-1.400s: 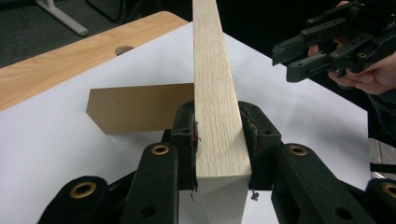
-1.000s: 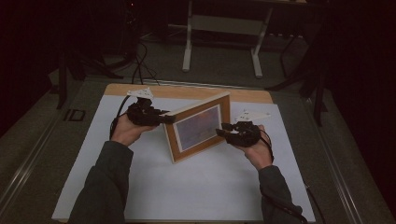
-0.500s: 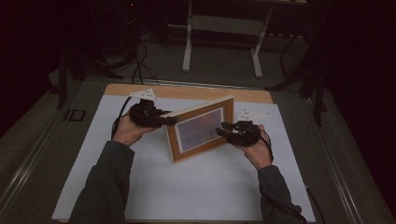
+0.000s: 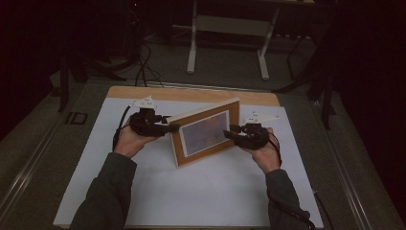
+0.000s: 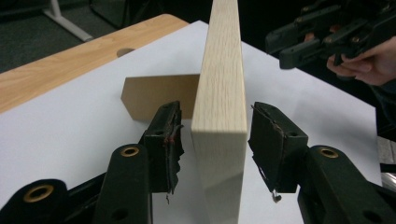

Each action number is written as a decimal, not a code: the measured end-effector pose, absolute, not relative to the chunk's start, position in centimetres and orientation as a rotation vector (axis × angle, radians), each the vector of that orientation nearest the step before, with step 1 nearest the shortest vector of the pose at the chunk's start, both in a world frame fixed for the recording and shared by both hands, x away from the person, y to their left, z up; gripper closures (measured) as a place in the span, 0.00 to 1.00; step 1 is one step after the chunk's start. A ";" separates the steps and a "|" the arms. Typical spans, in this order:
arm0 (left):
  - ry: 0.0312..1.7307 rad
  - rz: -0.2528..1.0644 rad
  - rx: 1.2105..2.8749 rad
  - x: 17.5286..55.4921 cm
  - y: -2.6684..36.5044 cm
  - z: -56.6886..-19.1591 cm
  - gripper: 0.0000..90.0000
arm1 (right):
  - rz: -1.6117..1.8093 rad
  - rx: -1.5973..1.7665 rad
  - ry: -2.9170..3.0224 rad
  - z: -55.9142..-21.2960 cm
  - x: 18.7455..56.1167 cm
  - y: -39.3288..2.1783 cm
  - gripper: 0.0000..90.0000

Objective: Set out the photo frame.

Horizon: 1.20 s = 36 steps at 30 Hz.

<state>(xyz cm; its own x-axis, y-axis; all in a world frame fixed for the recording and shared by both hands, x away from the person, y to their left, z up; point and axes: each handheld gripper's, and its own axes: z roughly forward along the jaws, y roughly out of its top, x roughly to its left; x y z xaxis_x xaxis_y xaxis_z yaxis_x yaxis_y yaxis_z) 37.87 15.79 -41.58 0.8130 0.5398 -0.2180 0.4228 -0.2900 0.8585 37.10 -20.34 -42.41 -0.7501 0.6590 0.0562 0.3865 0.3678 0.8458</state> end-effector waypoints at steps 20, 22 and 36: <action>0.842 0.204 1.949 36.2 15.1 -42.5 0.77 | 1.271 0.909 2.312 -42.2 37.7 -20.4 0.66; 0.845 0.202 1.948 36.2 15.1 -42.5 0.77 | 1.264 0.909 2.305 -42.1 37.8 -20.4 0.66; 0.835 0.162 1.927 36.4 15.4 -42.7 0.79 | 1.252 0.997 2.169 -42.1 39.4 -21.7 0.67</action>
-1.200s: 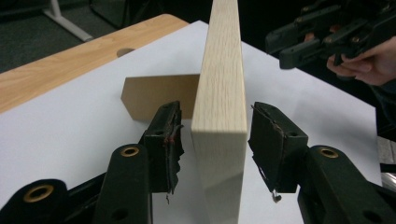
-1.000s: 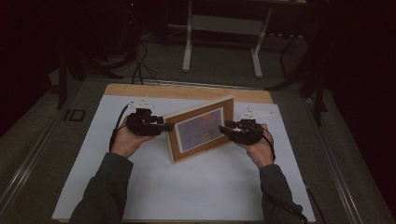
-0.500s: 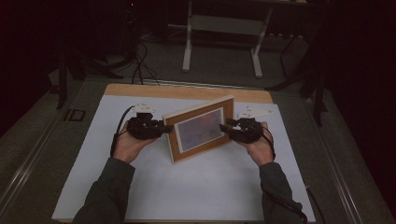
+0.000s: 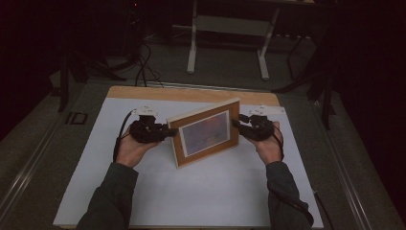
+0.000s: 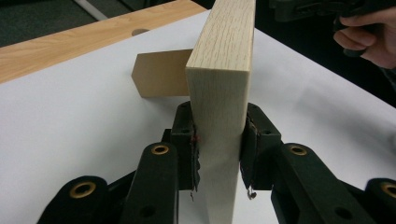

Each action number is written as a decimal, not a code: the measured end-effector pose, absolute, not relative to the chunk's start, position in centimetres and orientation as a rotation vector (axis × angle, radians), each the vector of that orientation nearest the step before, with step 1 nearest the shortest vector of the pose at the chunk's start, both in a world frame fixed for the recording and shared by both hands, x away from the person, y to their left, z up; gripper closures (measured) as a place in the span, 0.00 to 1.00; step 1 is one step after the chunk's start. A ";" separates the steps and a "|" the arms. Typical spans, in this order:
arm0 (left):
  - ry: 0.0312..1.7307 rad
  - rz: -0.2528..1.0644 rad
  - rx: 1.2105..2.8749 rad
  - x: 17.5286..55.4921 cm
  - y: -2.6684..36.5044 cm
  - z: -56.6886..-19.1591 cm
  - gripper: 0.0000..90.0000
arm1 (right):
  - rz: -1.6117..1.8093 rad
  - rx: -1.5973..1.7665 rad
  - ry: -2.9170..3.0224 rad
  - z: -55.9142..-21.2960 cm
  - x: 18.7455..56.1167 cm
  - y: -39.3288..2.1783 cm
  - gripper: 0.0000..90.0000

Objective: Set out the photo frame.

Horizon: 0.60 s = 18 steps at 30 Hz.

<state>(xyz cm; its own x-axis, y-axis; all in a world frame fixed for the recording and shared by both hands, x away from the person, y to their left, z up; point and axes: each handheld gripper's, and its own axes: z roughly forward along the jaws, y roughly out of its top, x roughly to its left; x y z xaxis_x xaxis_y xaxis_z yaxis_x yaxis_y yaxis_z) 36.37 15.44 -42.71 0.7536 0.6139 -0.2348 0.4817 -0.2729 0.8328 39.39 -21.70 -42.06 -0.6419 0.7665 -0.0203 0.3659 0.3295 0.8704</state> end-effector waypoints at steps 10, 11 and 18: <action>0.797 0.119 1.945 37.0 15.8 -42.7 0.79 | 1.223 1.034 2.101 -42.0 40.6 -21.5 0.54; 0.797 0.116 1.946 37.1 15.8 -42.7 0.79 | 1.226 1.033 2.100 -42.0 40.8 -21.4 0.52; 0.799 0.147 1.974 37.5 16.1 -42.4 0.78 | 1.249 1.017 2.140 -42.1 42.1 -21.0 0.41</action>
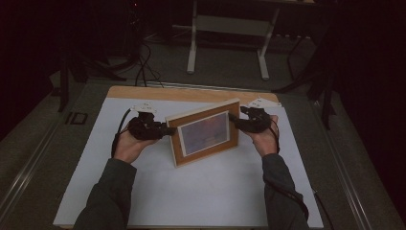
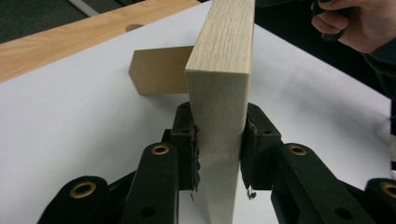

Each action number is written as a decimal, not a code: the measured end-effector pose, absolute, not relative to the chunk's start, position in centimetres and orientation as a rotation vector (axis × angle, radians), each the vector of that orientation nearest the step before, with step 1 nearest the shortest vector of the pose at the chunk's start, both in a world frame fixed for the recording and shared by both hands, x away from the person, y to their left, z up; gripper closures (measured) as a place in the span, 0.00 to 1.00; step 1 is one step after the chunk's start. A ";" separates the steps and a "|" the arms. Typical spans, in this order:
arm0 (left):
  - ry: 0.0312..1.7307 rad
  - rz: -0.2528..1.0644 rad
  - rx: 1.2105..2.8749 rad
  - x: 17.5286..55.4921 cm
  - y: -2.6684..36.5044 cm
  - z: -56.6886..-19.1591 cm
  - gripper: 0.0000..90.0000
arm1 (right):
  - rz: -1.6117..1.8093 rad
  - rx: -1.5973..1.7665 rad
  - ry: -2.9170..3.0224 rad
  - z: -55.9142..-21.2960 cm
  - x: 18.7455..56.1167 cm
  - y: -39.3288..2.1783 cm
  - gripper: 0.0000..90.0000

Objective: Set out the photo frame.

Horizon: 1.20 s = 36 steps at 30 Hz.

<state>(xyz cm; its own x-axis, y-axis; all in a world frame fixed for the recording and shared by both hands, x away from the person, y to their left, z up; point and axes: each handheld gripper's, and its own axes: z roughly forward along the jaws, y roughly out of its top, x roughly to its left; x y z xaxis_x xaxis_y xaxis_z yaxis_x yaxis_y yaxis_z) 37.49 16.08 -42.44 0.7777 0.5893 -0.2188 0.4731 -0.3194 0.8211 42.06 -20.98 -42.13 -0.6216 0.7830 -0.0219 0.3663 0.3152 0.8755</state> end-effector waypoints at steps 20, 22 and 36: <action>0.841 0.187 1.943 38.8 15.9 -42.6 0.77 | 1.367 1.110 2.207 -43.3 43.7 -21.1 0.39; 0.848 0.181 1.933 39.0 15.9 -42.7 0.77 | 1.386 1.127 2.195 -43.4 43.7 -21.3 0.42; 0.904 0.192 1.862 40.0 15.6 -43.3 0.75 | 1.412 1.146 2.188 -43.5 42.8 -22.9 0.57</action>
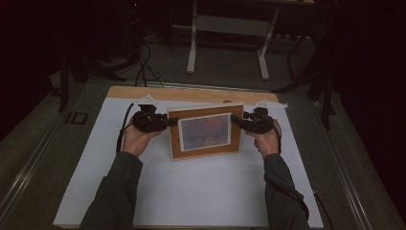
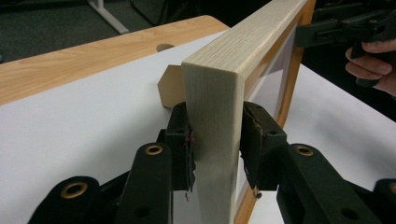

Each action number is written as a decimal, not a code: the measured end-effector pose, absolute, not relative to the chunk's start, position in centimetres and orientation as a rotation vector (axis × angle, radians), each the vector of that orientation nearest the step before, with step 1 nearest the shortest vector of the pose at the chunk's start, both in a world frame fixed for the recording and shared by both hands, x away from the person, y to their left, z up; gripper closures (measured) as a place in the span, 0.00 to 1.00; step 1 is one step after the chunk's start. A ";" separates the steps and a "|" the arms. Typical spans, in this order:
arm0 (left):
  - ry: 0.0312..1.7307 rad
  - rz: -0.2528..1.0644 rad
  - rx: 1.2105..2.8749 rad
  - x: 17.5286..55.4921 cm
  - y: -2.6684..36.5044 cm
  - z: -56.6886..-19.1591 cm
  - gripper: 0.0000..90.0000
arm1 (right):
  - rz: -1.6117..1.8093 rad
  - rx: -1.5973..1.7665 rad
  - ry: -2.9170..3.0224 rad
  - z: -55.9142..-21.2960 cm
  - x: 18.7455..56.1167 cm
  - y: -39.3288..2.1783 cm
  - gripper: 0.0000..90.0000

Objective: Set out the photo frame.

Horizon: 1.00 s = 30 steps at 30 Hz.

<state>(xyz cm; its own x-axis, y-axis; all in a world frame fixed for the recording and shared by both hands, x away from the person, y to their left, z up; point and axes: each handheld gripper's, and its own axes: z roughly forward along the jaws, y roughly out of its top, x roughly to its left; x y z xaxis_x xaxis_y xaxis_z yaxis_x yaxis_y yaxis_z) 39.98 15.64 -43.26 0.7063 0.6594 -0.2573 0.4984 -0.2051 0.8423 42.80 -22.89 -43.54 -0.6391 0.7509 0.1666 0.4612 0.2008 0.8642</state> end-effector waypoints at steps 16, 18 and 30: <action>0.887 0.195 1.866 40.5 15.5 -43.4 0.73 | 1.404 1.165 2.171 -43.7 42.0 -23.3 0.61; 0.887 0.195 1.866 40.6 15.6 -43.4 0.73 | 1.401 1.171 2.172 -43.7 41.8 -23.3 0.62; 0.888 0.181 1.851 41.1 15.8 -43.6 0.70 | 1.390 1.186 2.166 -43.7 40.8 -23.3 0.66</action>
